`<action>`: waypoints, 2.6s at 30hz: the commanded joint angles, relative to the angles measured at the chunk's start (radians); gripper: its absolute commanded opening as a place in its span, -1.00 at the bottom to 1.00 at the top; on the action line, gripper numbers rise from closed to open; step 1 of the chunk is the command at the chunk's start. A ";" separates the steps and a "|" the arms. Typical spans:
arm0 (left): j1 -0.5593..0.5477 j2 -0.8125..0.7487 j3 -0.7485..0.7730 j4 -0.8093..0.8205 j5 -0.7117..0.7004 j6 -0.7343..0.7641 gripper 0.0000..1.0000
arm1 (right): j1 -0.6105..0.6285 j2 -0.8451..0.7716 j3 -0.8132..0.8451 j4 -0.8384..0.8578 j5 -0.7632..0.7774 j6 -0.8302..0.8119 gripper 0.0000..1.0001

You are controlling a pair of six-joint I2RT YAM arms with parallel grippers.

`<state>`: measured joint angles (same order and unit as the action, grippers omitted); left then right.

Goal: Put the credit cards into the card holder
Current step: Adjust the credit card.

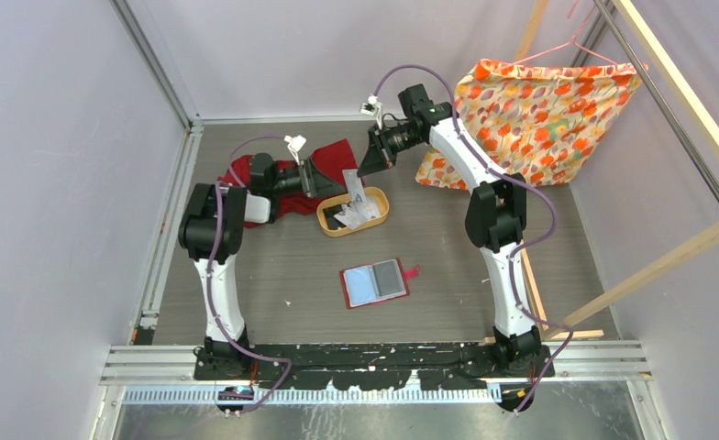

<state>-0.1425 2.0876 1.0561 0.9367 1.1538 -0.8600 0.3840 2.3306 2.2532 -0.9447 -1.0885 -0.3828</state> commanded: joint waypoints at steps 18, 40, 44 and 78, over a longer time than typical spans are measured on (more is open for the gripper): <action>-0.053 0.096 0.133 0.494 0.177 -0.485 -0.99 | -0.011 -0.080 -0.029 0.072 0.013 0.081 -0.98; -0.244 -1.018 -0.398 -0.766 -0.470 0.220 -0.99 | 0.033 -0.691 -0.634 -0.259 0.077 -0.233 0.34; -0.363 -1.152 -0.516 -0.698 -0.597 0.094 -0.99 | 0.034 -0.844 -0.876 -0.049 0.051 -0.120 0.47; -0.623 -0.957 -0.487 -0.343 -0.713 -0.001 -0.99 | 0.123 -0.868 -1.180 0.329 -0.162 0.081 -0.29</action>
<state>-0.7601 1.1645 0.5606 0.5110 0.4526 -0.8642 0.5083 1.4689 1.0508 -0.5758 -1.1999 -0.2390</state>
